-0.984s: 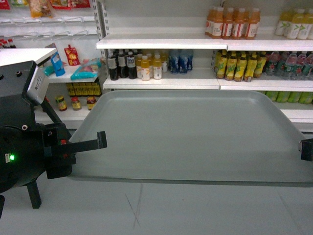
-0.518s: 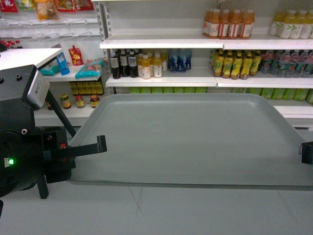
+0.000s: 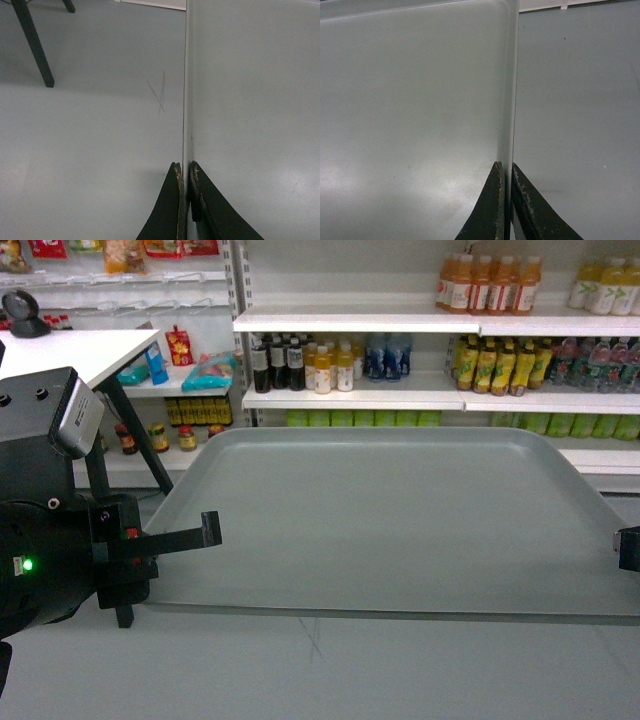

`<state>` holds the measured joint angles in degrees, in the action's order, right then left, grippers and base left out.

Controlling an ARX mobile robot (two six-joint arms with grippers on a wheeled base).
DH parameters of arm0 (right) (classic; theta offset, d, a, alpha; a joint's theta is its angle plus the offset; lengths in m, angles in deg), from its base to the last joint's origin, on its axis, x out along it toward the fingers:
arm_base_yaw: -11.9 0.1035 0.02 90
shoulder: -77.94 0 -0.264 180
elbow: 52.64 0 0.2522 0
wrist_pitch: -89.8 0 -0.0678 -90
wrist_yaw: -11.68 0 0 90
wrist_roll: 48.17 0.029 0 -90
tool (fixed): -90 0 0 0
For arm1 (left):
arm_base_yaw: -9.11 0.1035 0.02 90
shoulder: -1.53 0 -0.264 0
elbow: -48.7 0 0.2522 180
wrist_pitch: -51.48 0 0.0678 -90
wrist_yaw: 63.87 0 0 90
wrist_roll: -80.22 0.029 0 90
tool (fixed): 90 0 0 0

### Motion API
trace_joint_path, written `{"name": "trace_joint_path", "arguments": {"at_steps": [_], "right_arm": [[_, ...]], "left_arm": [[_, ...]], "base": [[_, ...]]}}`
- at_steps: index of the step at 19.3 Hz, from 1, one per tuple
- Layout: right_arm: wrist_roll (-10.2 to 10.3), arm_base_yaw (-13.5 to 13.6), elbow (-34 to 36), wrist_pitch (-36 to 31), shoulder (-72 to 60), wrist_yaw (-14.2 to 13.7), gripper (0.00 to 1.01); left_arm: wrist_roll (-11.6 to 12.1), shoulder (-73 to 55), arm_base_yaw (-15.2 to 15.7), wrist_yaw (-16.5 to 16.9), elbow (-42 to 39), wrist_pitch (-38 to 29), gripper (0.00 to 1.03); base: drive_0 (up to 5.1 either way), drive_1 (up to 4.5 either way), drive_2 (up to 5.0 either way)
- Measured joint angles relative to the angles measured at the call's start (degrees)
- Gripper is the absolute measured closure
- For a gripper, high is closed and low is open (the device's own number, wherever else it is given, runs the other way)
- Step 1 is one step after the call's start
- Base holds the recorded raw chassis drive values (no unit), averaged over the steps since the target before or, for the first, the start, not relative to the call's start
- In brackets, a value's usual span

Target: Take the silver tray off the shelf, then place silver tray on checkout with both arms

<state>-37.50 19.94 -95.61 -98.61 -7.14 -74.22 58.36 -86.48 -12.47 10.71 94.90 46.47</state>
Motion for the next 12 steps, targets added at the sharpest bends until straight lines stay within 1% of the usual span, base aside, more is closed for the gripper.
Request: {"name": "trace_joint_path", "arguments": {"at_steps": [12], "right_arm": [[0.1, 0.2, 0.0, -0.1, -0.1, 0.0, 0.99]], "left_arm": [[0.0, 0.0, 0.0, 0.3, 0.0, 0.0, 1.0]], "base": [[-4.9, 2.47, 2.5]]}}
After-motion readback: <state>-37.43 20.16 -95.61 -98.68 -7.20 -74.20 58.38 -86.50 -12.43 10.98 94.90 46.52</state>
